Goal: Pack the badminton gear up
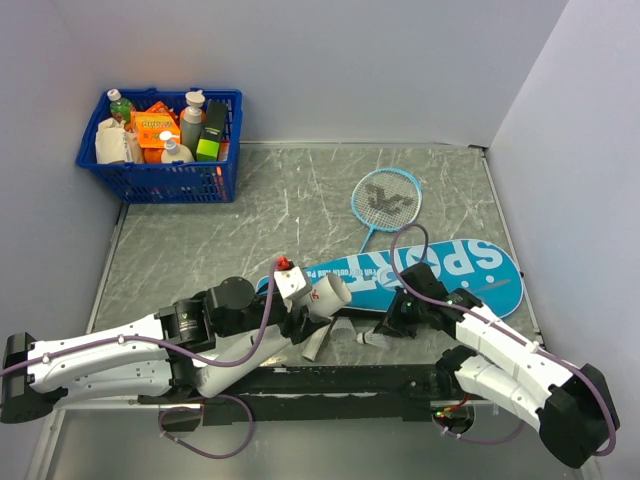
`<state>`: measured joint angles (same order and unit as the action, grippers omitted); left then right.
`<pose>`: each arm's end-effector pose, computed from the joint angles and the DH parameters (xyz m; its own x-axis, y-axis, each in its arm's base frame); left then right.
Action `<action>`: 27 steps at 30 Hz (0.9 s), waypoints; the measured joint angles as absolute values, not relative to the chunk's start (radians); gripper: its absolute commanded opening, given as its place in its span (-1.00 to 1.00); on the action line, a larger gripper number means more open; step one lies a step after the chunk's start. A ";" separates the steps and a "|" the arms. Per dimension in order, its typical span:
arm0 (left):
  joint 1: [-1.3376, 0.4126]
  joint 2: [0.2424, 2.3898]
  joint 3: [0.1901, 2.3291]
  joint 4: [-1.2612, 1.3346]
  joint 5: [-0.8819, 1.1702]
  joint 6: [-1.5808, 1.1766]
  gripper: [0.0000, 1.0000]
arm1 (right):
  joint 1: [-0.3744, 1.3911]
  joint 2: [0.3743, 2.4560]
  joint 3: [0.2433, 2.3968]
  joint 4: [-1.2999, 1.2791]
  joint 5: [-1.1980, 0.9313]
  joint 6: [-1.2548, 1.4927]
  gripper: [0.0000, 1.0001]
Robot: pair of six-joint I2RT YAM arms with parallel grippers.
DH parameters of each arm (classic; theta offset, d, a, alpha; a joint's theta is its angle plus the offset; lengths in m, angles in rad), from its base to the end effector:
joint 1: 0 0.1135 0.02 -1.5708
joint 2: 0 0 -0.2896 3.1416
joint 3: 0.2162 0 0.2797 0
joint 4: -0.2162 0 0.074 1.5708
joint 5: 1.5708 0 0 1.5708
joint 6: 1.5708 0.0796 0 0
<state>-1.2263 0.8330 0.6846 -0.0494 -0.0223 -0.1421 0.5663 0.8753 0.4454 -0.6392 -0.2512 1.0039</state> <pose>0.0877 -0.2393 0.3166 -0.1979 0.1324 -0.9712 0.9148 0.3808 -0.1345 0.1417 0.1135 0.1440 -0.9208 0.3828 -0.0744 0.2909 0.8013 0.5227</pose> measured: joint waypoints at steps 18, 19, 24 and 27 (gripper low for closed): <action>-1.238 1.070 0.778 -0.059 0.039 -0.056 -0.98 | 0.569 0.737 0.903 -1.005 -0.033 0.799 -1.00; -1.238 1.081 0.787 -0.064 0.042 -0.043 -0.98 | 0.569 0.737 0.940 -1.035 -0.008 0.781 -1.00; -1.239 1.139 0.828 -0.068 0.067 0.023 -0.98 | 0.569 0.737 1.068 -1.106 0.076 0.706 -1.00; -1.240 1.145 0.829 -0.073 0.082 0.043 -0.98 | 0.570 0.734 1.108 -1.118 0.068 0.662 -1.00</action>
<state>-1.2396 1.1454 0.8291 -0.0734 0.0822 0.0425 0.5697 0.7341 1.1084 -1.1179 0.0677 0.6617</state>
